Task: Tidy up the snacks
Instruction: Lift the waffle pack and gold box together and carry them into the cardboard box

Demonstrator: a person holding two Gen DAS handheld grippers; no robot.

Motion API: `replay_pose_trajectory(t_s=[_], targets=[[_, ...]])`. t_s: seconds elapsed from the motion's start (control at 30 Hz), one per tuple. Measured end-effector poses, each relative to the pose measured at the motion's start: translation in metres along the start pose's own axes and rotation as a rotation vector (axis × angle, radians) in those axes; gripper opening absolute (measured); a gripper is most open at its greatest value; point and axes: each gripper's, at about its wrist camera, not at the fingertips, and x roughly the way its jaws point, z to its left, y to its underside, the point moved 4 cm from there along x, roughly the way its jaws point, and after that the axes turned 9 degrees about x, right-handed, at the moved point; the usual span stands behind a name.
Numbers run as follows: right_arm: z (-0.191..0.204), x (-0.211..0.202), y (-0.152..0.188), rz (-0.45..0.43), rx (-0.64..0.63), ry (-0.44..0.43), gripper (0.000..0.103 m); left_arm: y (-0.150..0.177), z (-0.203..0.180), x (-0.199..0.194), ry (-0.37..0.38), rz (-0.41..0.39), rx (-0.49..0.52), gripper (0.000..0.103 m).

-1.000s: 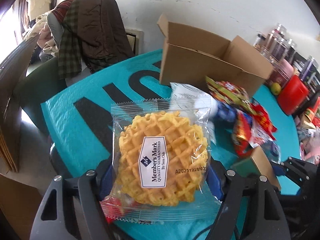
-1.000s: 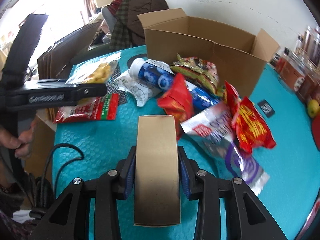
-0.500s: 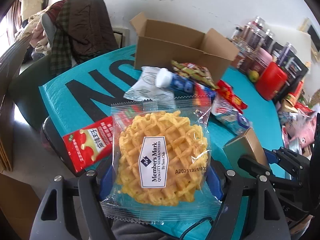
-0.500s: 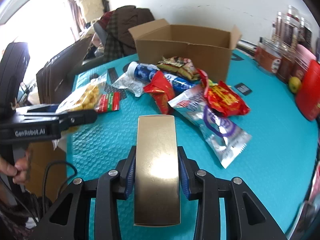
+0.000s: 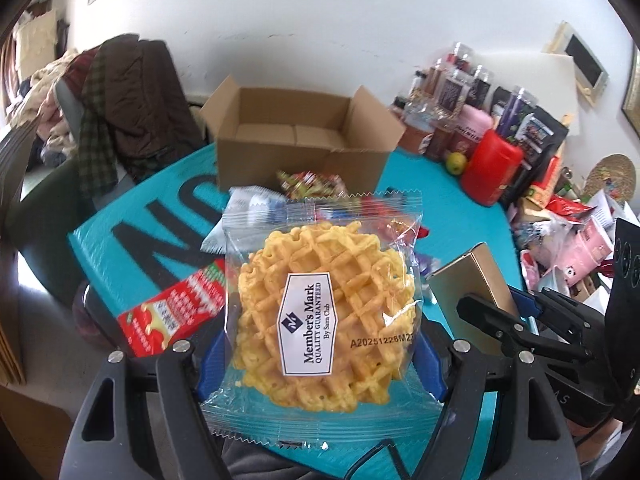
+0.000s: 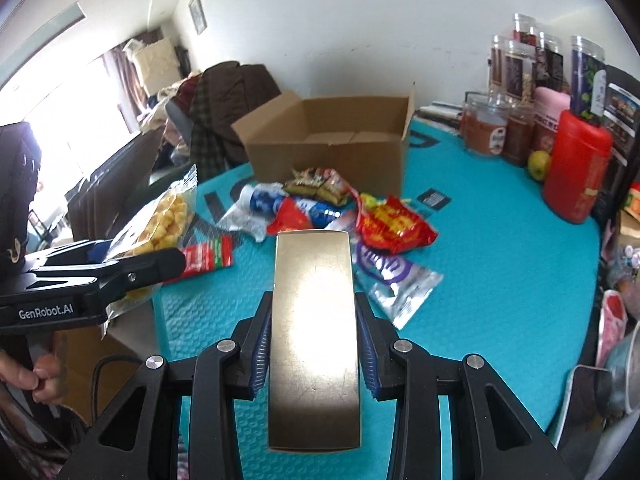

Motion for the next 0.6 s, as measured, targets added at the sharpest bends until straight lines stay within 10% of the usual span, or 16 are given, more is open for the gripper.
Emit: replay_pose_trajectory(t_s=[0.6], targets=[[-0.001, -0.012, -0.087, -0.134, -0.028, 0.042, 0.037, -0.095, 0.004, 0.001, 0.047, -0.128, 0.048, 0.076]])
